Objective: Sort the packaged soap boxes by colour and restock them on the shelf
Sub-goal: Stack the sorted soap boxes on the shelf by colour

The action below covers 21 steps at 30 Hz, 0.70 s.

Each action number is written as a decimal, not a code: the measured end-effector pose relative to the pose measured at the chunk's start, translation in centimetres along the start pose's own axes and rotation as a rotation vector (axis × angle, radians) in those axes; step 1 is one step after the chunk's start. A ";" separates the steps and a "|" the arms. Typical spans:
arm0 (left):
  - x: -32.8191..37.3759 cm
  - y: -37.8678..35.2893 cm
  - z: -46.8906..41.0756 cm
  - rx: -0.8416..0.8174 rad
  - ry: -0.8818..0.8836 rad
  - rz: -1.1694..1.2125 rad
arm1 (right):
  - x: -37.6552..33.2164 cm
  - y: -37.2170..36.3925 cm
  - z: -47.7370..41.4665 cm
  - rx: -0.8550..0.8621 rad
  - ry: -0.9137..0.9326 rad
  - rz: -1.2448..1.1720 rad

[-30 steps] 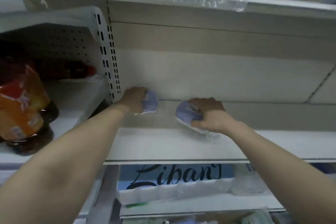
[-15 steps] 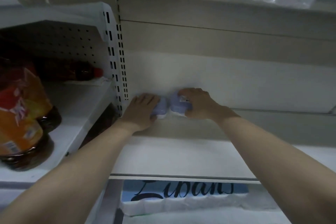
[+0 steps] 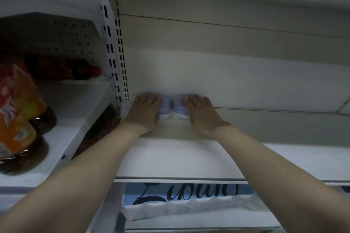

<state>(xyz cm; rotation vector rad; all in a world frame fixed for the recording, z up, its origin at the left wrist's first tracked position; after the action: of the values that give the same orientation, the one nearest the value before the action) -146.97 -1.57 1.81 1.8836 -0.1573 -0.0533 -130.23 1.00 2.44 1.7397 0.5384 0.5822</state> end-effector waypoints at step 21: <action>17.3 10.5 17.4 0.197 -0.036 -0.074 | 0.1 9.3 24.4 0.205 0.117 0.115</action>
<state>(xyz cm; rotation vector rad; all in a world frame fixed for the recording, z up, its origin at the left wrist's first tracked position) -132.70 -23.52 7.03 2.0854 -0.1207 -0.1258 -114.12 -19.18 6.39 1.9485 0.5989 0.7345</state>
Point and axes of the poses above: each hand's wrist, its own z-axis away from the middle knuckle, its own y-axis out of the back of the hand, x = y × z, the point moved 8 cm from there along -z, towards the middle knuckle, and after that the axes turned 4 degrees about y, right-handed, at the moved point
